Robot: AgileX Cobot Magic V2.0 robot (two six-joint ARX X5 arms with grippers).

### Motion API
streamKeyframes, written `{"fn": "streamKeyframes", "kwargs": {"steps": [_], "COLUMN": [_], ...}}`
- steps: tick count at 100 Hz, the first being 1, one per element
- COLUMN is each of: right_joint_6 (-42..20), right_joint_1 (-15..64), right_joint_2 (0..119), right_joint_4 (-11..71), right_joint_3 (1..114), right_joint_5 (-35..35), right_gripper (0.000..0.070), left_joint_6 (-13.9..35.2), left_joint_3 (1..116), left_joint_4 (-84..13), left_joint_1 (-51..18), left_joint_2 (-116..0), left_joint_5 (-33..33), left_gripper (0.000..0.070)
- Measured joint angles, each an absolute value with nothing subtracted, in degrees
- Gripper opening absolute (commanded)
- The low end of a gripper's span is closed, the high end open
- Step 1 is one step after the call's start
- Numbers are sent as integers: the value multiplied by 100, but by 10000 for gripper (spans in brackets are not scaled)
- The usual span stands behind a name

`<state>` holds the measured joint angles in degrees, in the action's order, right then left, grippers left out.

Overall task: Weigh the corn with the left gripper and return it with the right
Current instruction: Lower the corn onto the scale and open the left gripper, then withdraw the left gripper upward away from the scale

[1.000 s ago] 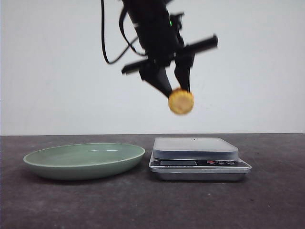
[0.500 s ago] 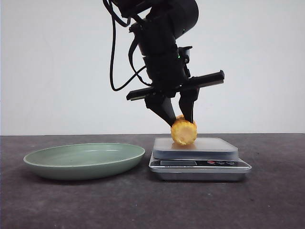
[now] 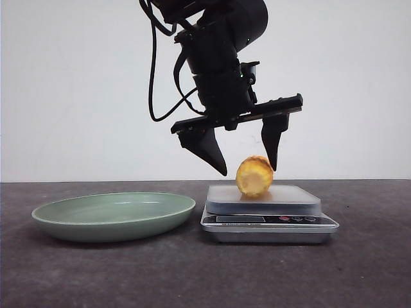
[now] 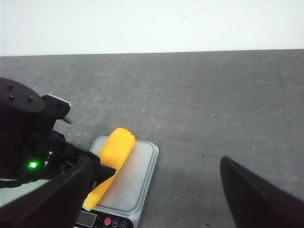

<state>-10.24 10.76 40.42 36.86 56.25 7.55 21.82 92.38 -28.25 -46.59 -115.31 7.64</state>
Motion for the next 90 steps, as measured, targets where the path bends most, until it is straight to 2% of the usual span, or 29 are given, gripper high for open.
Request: {"fn": "streamKeyframes", "kwargs": {"steps": [19, 48, 70, 90], "right_joint_6": [-1024, -1024, -1022, -1017], "right_joint_1": [1076, 1081, 1168, 1365], "right_joint_2": [4042, 4045, 4056, 4224], "right_joint_4": [3684, 3677, 3660, 3518], "right_joint_3": [5625, 5625, 5625, 5625], "right_joint_5": [755, 757, 764, 775], "right_gripper": [551, 551, 551, 551], "left_joint_6": [1918, 1282, 967, 1028], "left_joint_3": [9277, 9435, 9435, 9435], "left_joint_4": [-2976, -3430, -4436, -5811], "left_joint_1": [-4678, -4692, -4790, -4906], "left_joint_2": [-10853, -8344, -6427, -4786], "left_joint_5": [1120, 1979, 2932, 3575], "left_gripper": [511, 509, 504, 505]}}
